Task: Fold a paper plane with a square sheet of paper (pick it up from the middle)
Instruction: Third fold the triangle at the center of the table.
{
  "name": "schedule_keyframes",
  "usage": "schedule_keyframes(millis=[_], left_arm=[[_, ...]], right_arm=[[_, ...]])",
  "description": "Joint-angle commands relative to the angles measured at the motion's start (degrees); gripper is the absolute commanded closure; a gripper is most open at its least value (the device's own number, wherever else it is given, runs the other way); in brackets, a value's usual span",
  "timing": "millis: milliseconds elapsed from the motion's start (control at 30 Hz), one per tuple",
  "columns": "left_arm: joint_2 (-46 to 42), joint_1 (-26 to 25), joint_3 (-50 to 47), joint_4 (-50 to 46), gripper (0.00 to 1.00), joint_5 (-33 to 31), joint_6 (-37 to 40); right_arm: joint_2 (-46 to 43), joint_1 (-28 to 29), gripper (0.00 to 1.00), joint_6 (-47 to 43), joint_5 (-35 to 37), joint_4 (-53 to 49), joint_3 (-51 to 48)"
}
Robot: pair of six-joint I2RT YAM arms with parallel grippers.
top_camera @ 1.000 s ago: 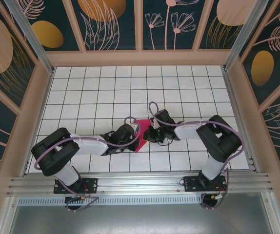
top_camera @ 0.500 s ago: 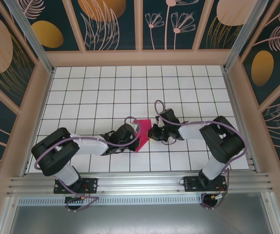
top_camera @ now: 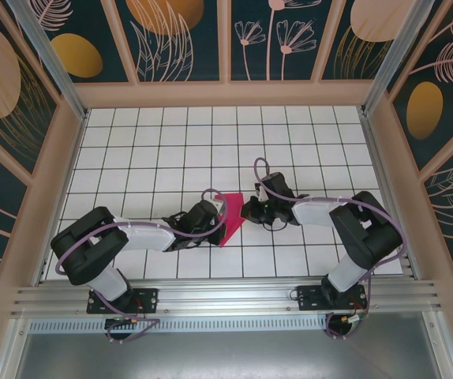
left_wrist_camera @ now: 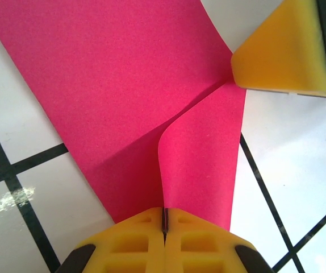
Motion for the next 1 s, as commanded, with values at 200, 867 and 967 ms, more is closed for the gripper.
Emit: schedule_keyframes(millis=[200, 867, 967], left_arm=[[0.87, 0.11, 0.41, -3.41, 1.0, 0.58, 0.89], [1.31, 0.12, 0.91, -4.1, 1.0, 0.56, 0.95], [1.25, 0.16, 1.02, -4.28, 1.0, 0.49, 1.13]], right_arm=[[4.25, -0.38, 0.92, 0.05, 2.56, 2.82, -2.45], [-6.41, 7.67, 0.92, 9.46, 2.63, 15.98, -10.07], [-5.05, 8.09, 0.92, 10.27, 1.93, 18.51, -10.62]])
